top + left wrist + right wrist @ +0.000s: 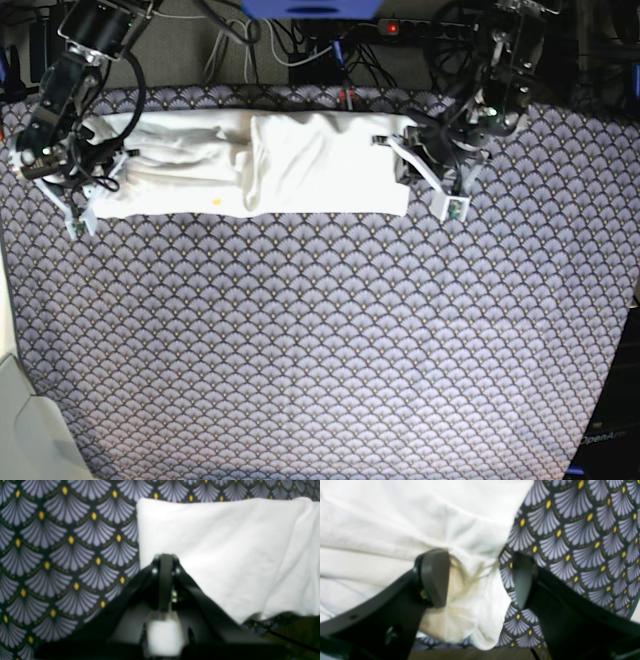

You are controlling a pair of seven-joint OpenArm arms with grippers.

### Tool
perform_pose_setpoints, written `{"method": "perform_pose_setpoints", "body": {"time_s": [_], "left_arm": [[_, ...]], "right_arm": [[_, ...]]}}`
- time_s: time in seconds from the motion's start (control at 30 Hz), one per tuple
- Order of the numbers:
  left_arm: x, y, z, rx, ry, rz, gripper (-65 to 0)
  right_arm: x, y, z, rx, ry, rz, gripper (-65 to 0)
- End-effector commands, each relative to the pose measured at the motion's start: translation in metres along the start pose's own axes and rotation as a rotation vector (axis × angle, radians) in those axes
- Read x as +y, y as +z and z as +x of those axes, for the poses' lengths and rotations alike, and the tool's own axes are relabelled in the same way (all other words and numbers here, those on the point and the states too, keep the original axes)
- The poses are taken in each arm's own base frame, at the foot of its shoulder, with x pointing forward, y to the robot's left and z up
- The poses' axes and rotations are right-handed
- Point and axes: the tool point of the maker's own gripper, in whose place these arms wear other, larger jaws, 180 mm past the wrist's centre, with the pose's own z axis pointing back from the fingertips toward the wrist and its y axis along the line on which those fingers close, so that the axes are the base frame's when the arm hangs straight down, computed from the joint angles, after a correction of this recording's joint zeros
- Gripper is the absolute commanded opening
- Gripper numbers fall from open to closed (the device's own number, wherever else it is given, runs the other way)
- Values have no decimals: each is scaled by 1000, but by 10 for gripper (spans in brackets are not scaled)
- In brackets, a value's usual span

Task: Fold the T-shirt properly
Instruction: 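Release the folded end with the left gripper and lift it away, then carry the other strip end with the right gripper over onto the fold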

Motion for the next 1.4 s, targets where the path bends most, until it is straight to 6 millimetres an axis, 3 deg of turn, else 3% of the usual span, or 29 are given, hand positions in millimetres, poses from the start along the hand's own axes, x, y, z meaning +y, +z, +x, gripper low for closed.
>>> {"method": "perform_pose_setpoints", "body": {"time_s": [0.0,0.13,0.33,0.43,0.53,0.77,0.9,1.07,1.17,1.37], "left_arm": [[-2,3,12,-39,-13,-7,-645],[2,5,11,-34,-21,-1,-645],[0,9,17,-52,-34,-6,-645],[-2,10,21,-63,-39,-9,-645],[-3,10,22,-65,-38,-11,-645],[-2,10,21,-63,-39,-9,-645],[-4,12,24,-71,-40,-13,-645],[-9,24,40,-126,-52,-21,-645],[13,34,44,-138,-22,36,-645],[56,45,39,-101,34,142,-645]], "right_arm": [[-2,2,4,-6,7,-3,-244],[6,0,3,-7,-2,16,-244],[18,-17,-15,56,-22,71,-248],[26,-19,-12,33,-43,116,-274],[34,-17,-10,8,-57,159,-360],[38,-18,-15,15,-56,175,-648],[37,-17,-12,7,-54,171,-650],[26,1,10,-66,-14,114,-650],[30,15,22,-101,43,90,-650],[60,37,45,-181,179,97,-650]]}}
